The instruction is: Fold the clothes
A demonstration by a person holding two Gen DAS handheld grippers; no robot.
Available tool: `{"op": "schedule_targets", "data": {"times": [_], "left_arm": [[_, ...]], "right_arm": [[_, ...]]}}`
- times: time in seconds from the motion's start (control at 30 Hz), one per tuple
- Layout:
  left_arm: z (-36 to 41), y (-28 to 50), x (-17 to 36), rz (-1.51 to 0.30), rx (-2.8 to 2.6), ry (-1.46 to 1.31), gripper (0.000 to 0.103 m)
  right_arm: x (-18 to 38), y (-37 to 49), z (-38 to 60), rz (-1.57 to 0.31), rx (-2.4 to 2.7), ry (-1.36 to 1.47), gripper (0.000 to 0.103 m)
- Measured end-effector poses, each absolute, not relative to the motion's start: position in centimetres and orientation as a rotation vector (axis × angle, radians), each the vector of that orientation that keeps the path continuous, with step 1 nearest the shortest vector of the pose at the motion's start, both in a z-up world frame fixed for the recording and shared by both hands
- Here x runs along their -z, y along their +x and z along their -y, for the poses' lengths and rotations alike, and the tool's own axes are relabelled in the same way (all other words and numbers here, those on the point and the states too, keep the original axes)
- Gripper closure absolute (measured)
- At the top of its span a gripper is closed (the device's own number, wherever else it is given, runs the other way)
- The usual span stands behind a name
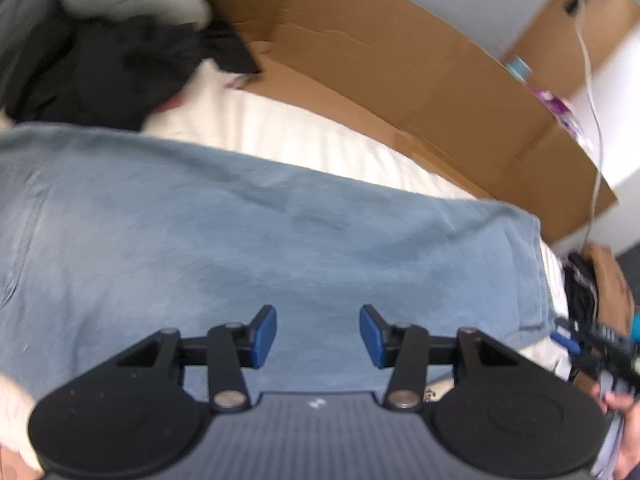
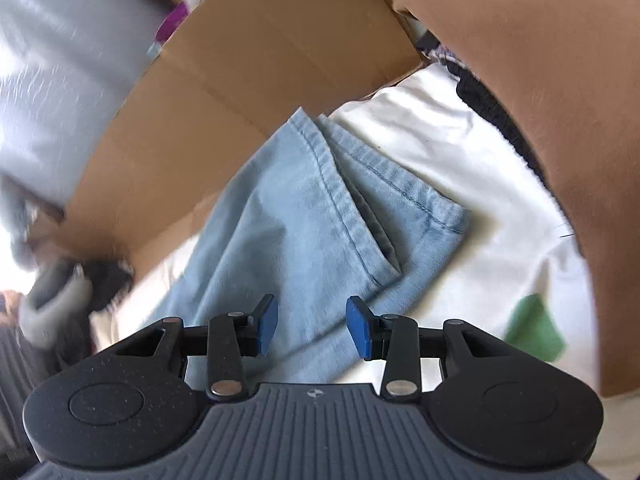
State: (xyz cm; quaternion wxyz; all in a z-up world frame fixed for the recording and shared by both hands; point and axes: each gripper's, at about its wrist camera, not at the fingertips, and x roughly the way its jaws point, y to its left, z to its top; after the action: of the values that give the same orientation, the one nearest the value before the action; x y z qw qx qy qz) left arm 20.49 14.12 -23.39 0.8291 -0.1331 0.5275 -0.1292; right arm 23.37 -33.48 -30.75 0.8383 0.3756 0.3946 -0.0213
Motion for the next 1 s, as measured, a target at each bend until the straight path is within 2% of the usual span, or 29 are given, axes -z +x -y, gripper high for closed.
{"op": "schedule_targets", "data": {"times": [0.13,0.47,0.73,0.77,0.8,1.0], "left_arm": [[-11.5,20.0,24.2,-1.118,0.348,-0.256,0.053],[-9.5,18.5,27.4,-1.14,0.342,-0.148,0.052],[-8.6,17.9,29.4,-1.146,0.33,-0.034,0.05],[-8.4,18.0,29.6,-1.15,0.336,-0.021,0.049],[-8.1,18.0,29.9,-1.155,0.342,-0.009,0.049],[-7.2,17.9,30.7,-1.17,0.365,0.041,0.049]], "right_arm": [[32.3,23.6,33.7,-0.824,0.071,0.902,0.058],[35.5,23.9,34.0,-0.842,0.116,0.894,0.058],[36.0,25.0,34.9,-0.788,0.125,0.927,0.059],[36.0,25.2,35.1,-0.791,0.122,0.93,0.071],[35.9,25.4,35.2,-0.796,0.123,0.923,0.09],[33.7,24.5,36.7,-0.754,0.138,0.857,0.094]]}}
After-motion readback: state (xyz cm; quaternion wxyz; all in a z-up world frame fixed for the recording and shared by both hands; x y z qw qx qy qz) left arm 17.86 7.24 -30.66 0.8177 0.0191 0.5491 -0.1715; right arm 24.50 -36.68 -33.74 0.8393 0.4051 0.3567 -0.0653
